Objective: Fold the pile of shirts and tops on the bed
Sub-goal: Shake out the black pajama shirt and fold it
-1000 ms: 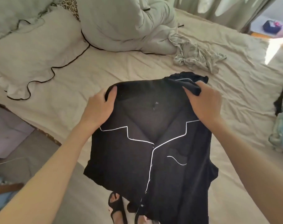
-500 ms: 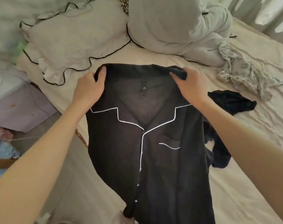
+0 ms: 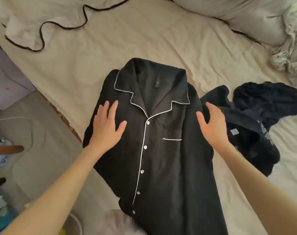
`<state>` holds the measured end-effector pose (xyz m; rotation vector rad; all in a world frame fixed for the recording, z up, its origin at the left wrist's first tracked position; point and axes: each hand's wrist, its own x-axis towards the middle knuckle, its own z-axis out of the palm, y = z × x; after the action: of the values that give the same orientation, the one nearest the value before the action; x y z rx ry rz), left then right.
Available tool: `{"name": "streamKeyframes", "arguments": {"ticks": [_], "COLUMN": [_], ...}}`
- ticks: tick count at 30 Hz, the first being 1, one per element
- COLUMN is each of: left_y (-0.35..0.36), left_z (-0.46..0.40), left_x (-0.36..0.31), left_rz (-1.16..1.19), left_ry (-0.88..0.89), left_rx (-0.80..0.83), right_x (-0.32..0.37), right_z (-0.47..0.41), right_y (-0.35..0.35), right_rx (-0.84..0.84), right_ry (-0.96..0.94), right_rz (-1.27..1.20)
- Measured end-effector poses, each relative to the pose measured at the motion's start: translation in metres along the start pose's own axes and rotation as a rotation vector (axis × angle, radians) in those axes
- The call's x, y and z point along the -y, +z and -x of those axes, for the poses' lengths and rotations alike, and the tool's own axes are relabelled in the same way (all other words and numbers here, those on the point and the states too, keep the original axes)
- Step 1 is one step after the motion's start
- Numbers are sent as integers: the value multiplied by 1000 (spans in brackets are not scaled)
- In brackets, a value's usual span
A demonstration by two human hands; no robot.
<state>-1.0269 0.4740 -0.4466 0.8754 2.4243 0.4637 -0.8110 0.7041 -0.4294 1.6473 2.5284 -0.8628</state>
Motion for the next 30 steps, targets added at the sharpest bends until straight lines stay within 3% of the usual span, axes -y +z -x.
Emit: {"name": "streamKeyframes", "arguments": {"ticks": [7, 13, 16, 19, 21, 23, 26, 30], "left_y": [67, 35, 18, 10, 14, 24, 43, 51], "left_z": [54, 45, 24, 6, 12, 30, 68, 93], "left_x": [9, 44, 76, 86, 73, 53, 26, 35], "left_rz": [-8, 284, 315, 403, 260, 136, 101, 160], "left_ry": [-37, -189, -285, -328, -275, -166, 3, 285], "left_rx": [239, -206, -197, -78, -61, -149, -84, 103], "right_x": [-36, -5, -3, -4, 1, 15, 50, 104], "right_z": [93, 106, 107, 103, 100, 98, 106, 125], "right_y": [56, 117, 143, 148, 141, 132, 122, 133], "right_rx": [79, 307, 404, 419, 433, 423, 188, 70], "right_ry": [-222, -408, -340, -321, -292, -123, 70, -275], "right_rz": [299, 458, 465, 445, 381, 150, -162, -84]}}
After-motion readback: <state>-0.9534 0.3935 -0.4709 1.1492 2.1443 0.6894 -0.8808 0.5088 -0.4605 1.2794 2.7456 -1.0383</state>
